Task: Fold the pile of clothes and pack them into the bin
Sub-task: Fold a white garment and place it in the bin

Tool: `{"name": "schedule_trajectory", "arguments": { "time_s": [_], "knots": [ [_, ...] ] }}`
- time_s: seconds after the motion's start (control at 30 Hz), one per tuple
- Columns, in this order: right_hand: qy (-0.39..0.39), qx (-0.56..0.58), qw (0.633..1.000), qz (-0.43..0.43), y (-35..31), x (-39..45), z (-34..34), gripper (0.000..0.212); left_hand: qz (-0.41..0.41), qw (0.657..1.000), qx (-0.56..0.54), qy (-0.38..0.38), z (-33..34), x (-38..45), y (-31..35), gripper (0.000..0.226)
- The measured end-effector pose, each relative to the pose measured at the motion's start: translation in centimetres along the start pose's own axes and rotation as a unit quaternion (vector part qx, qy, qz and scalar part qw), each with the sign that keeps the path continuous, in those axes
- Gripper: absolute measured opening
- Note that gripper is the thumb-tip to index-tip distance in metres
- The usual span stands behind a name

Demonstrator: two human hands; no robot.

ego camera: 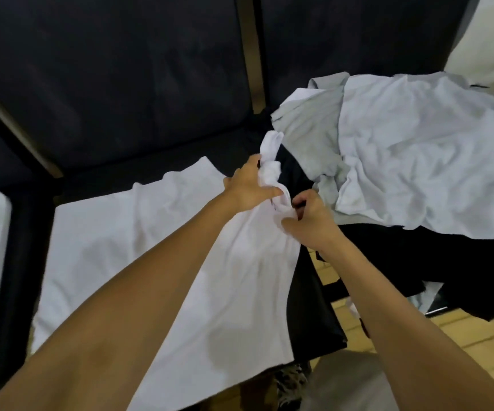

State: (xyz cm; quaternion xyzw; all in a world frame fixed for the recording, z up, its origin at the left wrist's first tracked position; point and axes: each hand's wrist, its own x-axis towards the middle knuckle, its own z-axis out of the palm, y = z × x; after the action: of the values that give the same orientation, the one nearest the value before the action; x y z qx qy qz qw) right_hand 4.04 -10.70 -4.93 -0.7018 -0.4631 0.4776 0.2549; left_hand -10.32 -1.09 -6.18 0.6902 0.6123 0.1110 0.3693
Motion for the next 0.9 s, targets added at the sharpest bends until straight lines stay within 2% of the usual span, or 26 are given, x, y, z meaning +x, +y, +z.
{"name": "schedule_trajectory", "arguments": {
  "time_s": [0.07, 0.1, 0.17, 0.2, 0.37, 0.5, 0.57, 0.6, 0.7, 0.77, 0.83, 0.9],
  "knots": [
    [-0.062, 0.055, 0.995, 0.049, -0.4, -0.1, -0.9, 0.047, 0.029, 0.997, -0.069, -0.007, 0.1, 0.7, 0.7, 0.065],
    [-0.088, 0.075, 0.991, 0.062, -0.5, -0.1, -1.3, 0.048, 0.045, 0.996, -0.081, 0.007, 0.2, 0.8, 1.0, 0.049],
    [-0.120, 0.123, 0.983, 0.063, -0.7, -0.1, -1.9, 0.040, 0.076, 0.990, -0.103, 0.050, 0.0, 0.8, 1.8, 0.021],
    [-0.132, 0.148, 0.979, 0.054, -0.8, -0.2, -2.1, 0.036, 0.088, 0.987, -0.124, 0.058, -0.3, 0.6, 2.5, 0.016],
    [-0.173, 0.241, 0.954, 0.045, -1.7, -0.7, -3.1, 0.033, 0.164, 0.968, -0.188, 0.027, -3.0, -1.3, 5.2, 0.020],
    [-0.198, 0.402, 0.892, 0.062, -2.8, -1.3, -4.6, 0.039, 0.167, 0.960, -0.223, 0.028, -4.3, -1.9, 6.3, 0.014],
    [-0.198, 0.437, 0.876, 0.054, -3.0, -1.5, -5.4, 0.037, 0.186, 0.952, -0.244, 0.018, -4.8, -2.1, 7.3, 0.018],
    [-0.182, 0.431, 0.882, 0.051, -3.0, -1.5, -5.5, 0.034, 0.195, 0.948, -0.249, 0.013, -5.0, -2.3, 7.9, 0.021],
    [-0.068, 0.332, 0.940, 0.040, -2.4, -1.2, -5.4, 0.025, 0.223, 0.945, -0.241, -0.003, -5.1, -2.4, 10.1, 0.025],
    [-0.042, 0.277, 0.960, 0.023, -2.2, -1.1, -5.6, 0.014, 0.229, 0.946, -0.229, -0.022, -4.4, -2.3, 11.4, 0.021],
    [-0.037, 0.266, 0.963, 0.017, -2.3, -1.2, -6.1, 0.008, 0.208, 0.952, -0.223, -0.035, -3.2, -2.0, 12.0, 0.018],
    [-0.051, 0.325, 0.944, 0.021, -2.5, -1.3, -6.6, 0.006, 0.180, 0.953, -0.238, -0.045, -1.8, -1.5, 12.2, 0.017]
  ]
}}
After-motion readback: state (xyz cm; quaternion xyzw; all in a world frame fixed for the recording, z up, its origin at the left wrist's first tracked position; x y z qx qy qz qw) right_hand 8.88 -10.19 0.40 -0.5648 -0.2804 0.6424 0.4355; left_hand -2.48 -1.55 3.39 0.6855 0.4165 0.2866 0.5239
